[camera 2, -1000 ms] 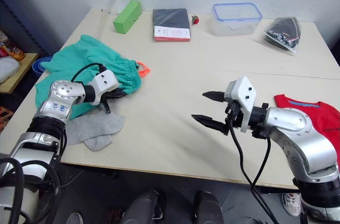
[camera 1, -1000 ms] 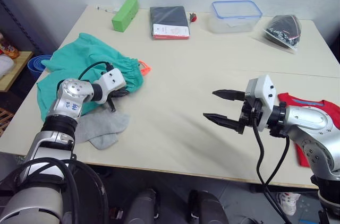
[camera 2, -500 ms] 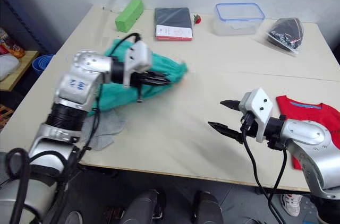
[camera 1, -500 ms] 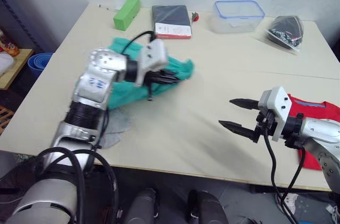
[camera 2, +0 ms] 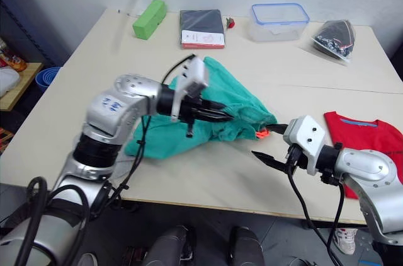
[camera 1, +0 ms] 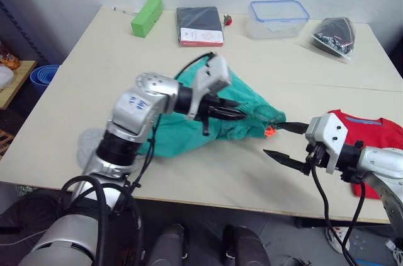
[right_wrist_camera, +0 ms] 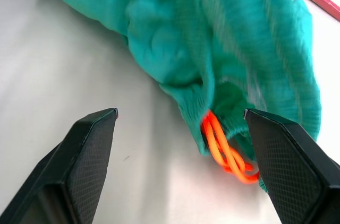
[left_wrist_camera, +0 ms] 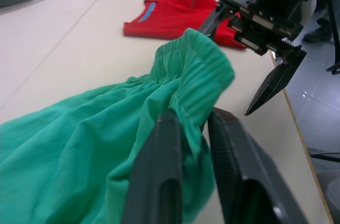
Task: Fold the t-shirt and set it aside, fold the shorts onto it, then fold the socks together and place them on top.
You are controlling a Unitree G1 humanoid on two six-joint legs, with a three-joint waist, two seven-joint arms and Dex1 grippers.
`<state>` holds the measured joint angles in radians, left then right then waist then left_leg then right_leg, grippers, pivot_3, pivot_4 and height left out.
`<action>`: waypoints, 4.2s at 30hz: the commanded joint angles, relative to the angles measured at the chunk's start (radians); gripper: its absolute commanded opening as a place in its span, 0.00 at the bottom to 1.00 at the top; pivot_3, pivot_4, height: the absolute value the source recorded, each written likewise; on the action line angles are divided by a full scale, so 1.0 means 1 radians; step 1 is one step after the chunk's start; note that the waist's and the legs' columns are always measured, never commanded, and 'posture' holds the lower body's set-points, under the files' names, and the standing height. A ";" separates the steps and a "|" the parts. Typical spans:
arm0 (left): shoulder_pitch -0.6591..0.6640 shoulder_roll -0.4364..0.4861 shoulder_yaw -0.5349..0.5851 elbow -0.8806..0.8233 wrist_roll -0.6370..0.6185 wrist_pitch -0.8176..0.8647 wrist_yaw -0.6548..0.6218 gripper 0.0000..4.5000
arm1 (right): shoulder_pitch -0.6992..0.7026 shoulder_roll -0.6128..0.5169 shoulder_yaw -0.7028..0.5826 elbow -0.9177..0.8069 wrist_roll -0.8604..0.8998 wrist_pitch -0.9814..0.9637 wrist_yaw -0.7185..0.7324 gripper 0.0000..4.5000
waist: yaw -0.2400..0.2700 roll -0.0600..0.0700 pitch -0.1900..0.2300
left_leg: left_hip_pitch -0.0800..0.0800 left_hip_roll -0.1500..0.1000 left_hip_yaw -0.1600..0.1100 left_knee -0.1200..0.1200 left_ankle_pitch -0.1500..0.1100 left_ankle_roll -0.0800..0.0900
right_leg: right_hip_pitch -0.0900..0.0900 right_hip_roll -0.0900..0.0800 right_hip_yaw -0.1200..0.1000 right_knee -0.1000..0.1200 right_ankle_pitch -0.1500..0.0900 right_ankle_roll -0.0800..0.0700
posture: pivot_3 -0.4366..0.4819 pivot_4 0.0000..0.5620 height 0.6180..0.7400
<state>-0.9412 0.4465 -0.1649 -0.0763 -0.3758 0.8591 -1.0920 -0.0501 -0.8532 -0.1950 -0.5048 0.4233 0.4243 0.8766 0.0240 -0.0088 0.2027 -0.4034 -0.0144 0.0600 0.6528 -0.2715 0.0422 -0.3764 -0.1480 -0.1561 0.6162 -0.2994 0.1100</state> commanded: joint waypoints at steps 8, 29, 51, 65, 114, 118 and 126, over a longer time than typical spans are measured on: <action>0.167 0.319 0.075 -0.164 -0.105 -0.055 -0.164 0.96 | 0.044 -0.052 -0.032 -0.029 0.011 -0.022 0.094 0.87 | 0.003 0.001 0.000 | 0.000 0.000 -0.001 0.000 0.000 0.000 | 0.001 0.000 0.002 -0.002 0.000 0.000 | 0.48 0.27 1.00; 0.404 0.451 -0.104 0.018 0.381 -0.762 -0.129 0.99 | 0.216 -0.072 0.157 -0.136 -0.298 -0.232 0.067 0.87 | 0.011 0.000 0.000 | 0.000 0.000 0.003 0.000 -0.004 0.002 | 0.000 0.000 0.002 -0.004 0.001 0.001 | 0.48 0.27 1.00; 0.295 0.471 -0.028 0.162 0.324 -0.655 -0.220 0.00 | 0.052 -0.221 0.170 0.368 -0.246 -0.917 0.299 0.01 | 0.000 0.001 0.000 | 0.002 0.000 0.005 0.005 -0.005 0.003 | 0.000 0.000 0.000 0.002 0.001 0.001 | 0.48 0.27 1.00; 0.438 0.570 -0.005 -0.117 0.185 -0.430 -0.267 0.00 | -0.129 -0.198 0.246 0.641 -0.253 -1.189 0.438 0.01 | -0.009 0.001 0.001 | 0.000 0.001 0.002 0.010 -0.006 0.003 | 0.001 0.000 0.000 0.004 0.001 0.001 | 0.48 0.27 1.00; 0.714 0.750 0.038 -0.251 0.069 -0.543 -0.484 0.00 | 0.122 -0.247 0.161 0.244 -0.094 -0.695 0.385 0.00 | -0.007 0.004 0.000 | 0.002 0.009 0.009 0.011 -0.012 0.000 | 0.000 0.002 0.012 0.002 0.000 -0.001 | 0.48 0.27 1.00; 0.790 0.877 0.093 -0.374 -0.112 -0.442 -0.522 0.00 | 0.153 -0.276 0.141 0.210 -0.010 -0.638 0.466 0.00 | -0.002 0.004 0.000 | 0.002 0.009 0.009 0.012 -0.013 0.000 | 0.000 0.001 0.013 0.001 0.000 -0.001 | 0.48 0.27 1.00; 0.800 1.019 0.156 -0.341 -0.275 -0.456 -0.522 0.00 | 0.236 -0.325 0.051 0.061 0.288 -0.290 0.537 0.00 | 0.001 0.005 0.001 | 0.002 0.009 0.009 0.012 -0.014 0.000 | 0.000 0.001 0.014 -0.004 -0.001 -0.001 | 0.48 0.27 1.00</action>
<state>-0.1100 1.4504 -0.0241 -0.4478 -0.6313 0.4256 -1.5026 0.1829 -1.1634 -0.1014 -0.4044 0.6377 0.0671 1.4068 0.0246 -0.0040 0.2036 -0.4010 -0.0053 0.0687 0.6645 -0.2859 0.0424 -0.3760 -0.1466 -0.1423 0.6120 -0.3000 0.1087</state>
